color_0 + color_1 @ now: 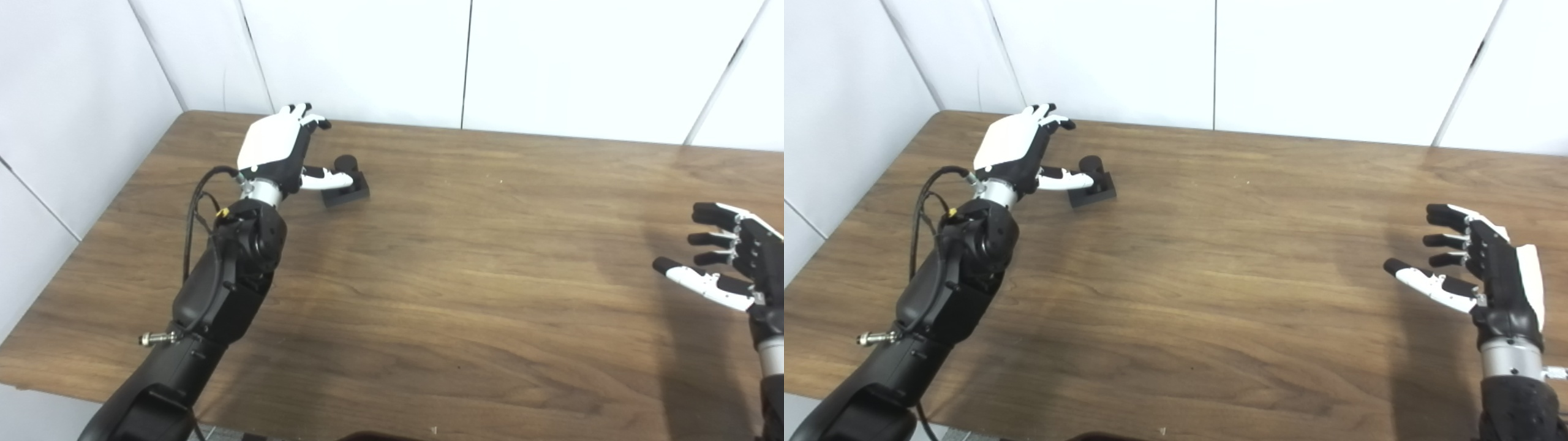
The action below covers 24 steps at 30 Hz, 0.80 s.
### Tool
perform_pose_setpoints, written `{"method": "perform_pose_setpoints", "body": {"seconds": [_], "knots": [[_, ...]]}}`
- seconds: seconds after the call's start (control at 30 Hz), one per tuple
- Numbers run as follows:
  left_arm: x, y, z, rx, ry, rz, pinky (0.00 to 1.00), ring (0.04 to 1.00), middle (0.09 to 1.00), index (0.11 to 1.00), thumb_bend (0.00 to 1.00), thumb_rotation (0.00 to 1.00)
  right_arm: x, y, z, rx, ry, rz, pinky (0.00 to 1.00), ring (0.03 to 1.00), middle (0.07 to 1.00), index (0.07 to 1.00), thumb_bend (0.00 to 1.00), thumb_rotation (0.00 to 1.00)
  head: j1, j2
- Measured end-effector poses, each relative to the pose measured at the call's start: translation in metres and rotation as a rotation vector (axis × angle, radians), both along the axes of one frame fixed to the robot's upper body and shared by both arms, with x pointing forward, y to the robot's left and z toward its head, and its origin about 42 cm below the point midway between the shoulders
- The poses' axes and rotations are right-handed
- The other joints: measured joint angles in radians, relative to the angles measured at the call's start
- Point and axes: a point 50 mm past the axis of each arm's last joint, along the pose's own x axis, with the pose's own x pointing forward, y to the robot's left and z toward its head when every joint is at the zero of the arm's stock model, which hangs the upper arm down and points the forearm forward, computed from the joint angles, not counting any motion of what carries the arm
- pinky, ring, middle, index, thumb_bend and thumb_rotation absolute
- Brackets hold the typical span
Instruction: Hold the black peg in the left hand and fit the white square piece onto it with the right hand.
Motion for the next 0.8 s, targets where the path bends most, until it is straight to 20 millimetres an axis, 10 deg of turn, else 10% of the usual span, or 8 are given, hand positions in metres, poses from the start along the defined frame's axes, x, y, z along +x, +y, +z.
{"method": "perform_pose_setpoints", "body": {"seconds": [0.8], "knots": [[0.013,0.000,-0.041,0.022,0.126,0.008,0.94,0.993,0.994,0.774,0.93,0.54,-0.004,0.000,0.002,0.000,0.003,-0.006,0.55,0.666,0.758,0.733,0.65,0.00,-0.018,0.008]]}}
